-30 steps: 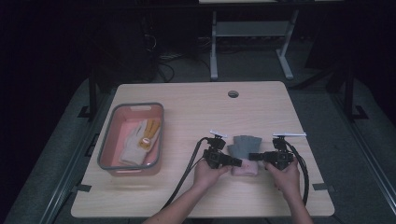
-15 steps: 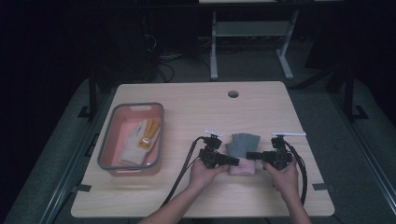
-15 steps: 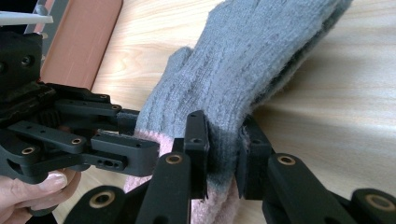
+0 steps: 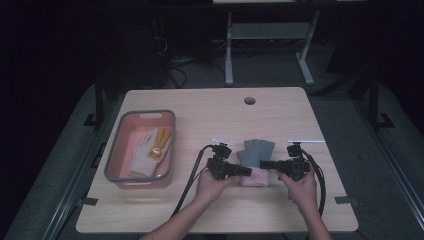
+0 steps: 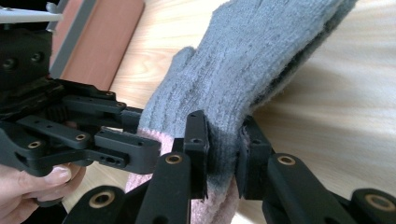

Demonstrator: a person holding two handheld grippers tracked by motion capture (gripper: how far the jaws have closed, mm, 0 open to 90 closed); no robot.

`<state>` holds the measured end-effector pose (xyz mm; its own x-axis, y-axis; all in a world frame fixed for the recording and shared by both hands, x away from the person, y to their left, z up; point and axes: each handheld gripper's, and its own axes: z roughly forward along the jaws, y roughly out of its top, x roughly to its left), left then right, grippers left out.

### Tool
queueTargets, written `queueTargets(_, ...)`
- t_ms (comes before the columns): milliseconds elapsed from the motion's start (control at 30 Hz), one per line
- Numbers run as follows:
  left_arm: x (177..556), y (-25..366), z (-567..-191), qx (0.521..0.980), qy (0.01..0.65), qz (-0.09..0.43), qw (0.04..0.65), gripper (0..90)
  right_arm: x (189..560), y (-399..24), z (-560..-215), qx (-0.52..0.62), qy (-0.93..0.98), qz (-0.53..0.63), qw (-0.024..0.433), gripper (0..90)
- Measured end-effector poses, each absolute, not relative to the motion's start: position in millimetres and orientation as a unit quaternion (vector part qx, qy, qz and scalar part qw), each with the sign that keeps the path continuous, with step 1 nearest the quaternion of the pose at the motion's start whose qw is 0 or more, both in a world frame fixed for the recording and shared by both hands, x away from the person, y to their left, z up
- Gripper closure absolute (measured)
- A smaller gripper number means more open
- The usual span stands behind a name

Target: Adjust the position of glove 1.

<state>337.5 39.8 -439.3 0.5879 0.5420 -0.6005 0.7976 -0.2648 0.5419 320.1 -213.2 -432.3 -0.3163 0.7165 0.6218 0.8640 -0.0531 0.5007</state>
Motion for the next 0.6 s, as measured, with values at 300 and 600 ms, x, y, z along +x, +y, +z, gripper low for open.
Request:
queueTargets(300,335,52,-437,0.78,0.429,-0.147,0.431,65.3,320,-203,-429,-0.568,-0.693,-0.436,0.09,76.9)
queueTargets(600,338,66,-431,0.777,0.434,-0.141,0.434,65.4,327,-189,-425,-0.557,-0.701,-0.435,0.096,77.0)
